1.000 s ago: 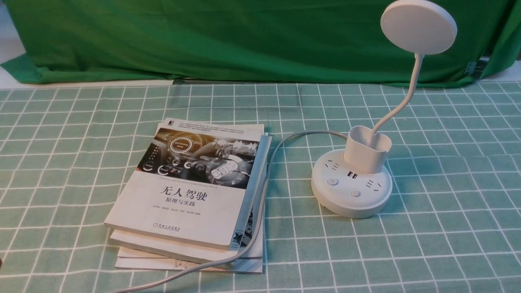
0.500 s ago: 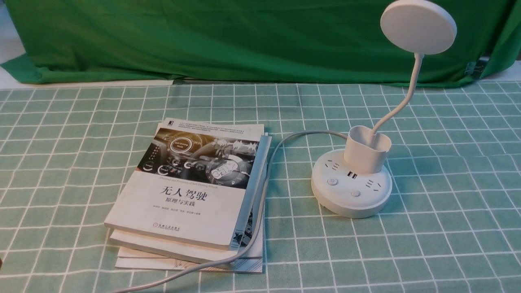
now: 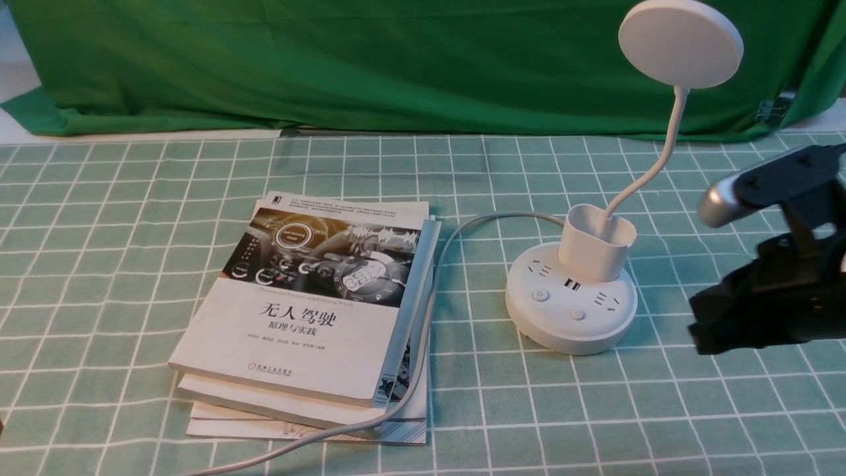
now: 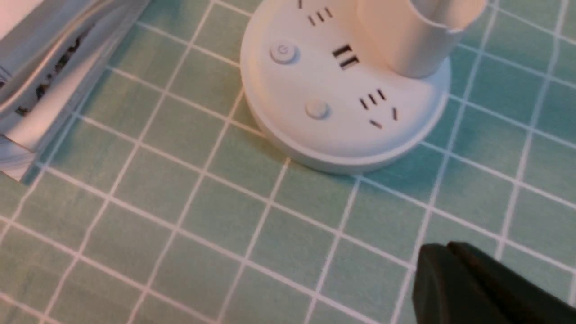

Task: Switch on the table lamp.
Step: 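Press the button on the base of the white desk lamp with the right gripper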

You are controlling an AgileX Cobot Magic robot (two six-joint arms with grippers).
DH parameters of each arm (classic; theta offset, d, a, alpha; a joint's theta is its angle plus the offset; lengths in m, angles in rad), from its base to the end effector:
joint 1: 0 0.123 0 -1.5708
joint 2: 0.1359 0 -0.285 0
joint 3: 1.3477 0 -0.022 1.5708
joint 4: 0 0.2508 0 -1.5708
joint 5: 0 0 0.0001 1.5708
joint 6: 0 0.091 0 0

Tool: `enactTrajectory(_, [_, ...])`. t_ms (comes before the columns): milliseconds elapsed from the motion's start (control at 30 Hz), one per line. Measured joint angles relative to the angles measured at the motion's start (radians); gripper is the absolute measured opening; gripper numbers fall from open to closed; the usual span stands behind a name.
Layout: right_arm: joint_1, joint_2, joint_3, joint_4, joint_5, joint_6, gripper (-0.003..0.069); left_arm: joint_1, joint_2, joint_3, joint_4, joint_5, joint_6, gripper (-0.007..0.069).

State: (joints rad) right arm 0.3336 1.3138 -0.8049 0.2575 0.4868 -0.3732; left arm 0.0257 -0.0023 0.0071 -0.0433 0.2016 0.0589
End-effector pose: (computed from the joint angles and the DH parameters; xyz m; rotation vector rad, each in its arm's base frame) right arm 0.2420 0.0954 0.2528 -0.6353 2.3875 0.2290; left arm 0.0560 0.0006 0.1926 -0.0013 1.6899 0.0243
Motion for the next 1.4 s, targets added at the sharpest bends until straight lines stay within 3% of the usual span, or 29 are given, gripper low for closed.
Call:
enactTrajectory(233, [0.063,0.217,-0.007,0.032,-0.166,0.004,0.0034,0.000,0.000,0.000,0.000,0.000,0.000,0.0021])
enactTrajectory(633, [0.067,0.406,-0.184,0.066,-0.126,0.007,0.0032,0.000,0.000,0.000,0.000,0.000,0.000,0.0021])
enactTrajectory(1400, [0.103,0.469,-0.197,0.063,-0.183,-0.011,0.0032,0.000,0.000,0.000,0.000,0.000,0.000,0.0021])
